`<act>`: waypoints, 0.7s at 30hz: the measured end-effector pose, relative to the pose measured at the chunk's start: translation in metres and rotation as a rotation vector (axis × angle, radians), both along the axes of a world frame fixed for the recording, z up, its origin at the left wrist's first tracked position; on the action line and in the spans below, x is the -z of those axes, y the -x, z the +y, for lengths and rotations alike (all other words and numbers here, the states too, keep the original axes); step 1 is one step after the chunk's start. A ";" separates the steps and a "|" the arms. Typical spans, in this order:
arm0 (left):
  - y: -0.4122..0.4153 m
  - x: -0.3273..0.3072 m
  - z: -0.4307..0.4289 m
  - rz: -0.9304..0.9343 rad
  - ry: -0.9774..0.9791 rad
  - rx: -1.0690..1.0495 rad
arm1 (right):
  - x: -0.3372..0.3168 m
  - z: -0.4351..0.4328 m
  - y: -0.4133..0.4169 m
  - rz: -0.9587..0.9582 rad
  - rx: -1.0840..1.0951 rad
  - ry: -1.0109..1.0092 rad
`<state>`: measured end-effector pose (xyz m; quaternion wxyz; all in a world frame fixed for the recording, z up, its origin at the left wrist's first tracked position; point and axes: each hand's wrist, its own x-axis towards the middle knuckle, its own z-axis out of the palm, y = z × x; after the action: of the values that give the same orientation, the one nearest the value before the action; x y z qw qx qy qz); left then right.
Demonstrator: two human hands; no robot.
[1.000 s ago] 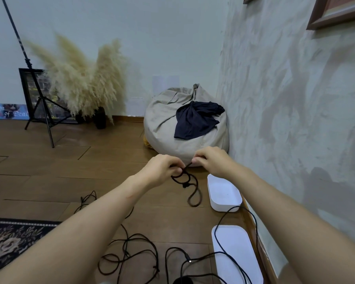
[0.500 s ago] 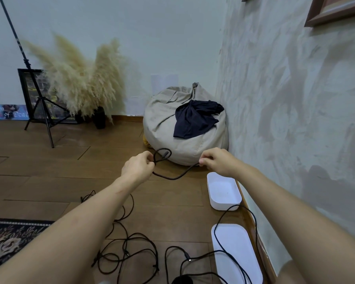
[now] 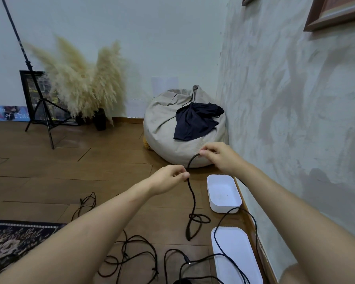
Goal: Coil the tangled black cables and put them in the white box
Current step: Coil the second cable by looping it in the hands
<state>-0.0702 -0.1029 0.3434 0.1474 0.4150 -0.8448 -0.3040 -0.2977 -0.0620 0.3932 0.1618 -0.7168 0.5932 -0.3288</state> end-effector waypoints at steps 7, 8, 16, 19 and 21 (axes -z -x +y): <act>0.000 0.005 -0.002 0.106 -0.051 -0.019 | -0.021 0.007 -0.001 -0.246 -0.037 0.077; -0.001 0.005 -0.004 0.104 -0.025 -0.056 | -0.022 0.007 -0.003 -0.251 -0.031 0.084; -0.026 0.006 -0.010 -0.029 0.147 -0.104 | -0.005 0.002 -0.002 0.057 0.008 -0.281; -0.019 -0.001 -0.005 -0.033 0.200 -0.033 | 0.001 0.004 -0.011 0.162 -0.034 -0.254; -0.016 -0.007 -0.003 -0.006 0.234 -0.010 | 0.006 0.001 -0.013 0.216 -0.018 -0.189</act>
<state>-0.0545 -0.1057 0.3505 0.1939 0.4001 -0.8728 -0.2012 -0.2845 -0.0613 0.3875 0.1667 -0.7348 0.6291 -0.1908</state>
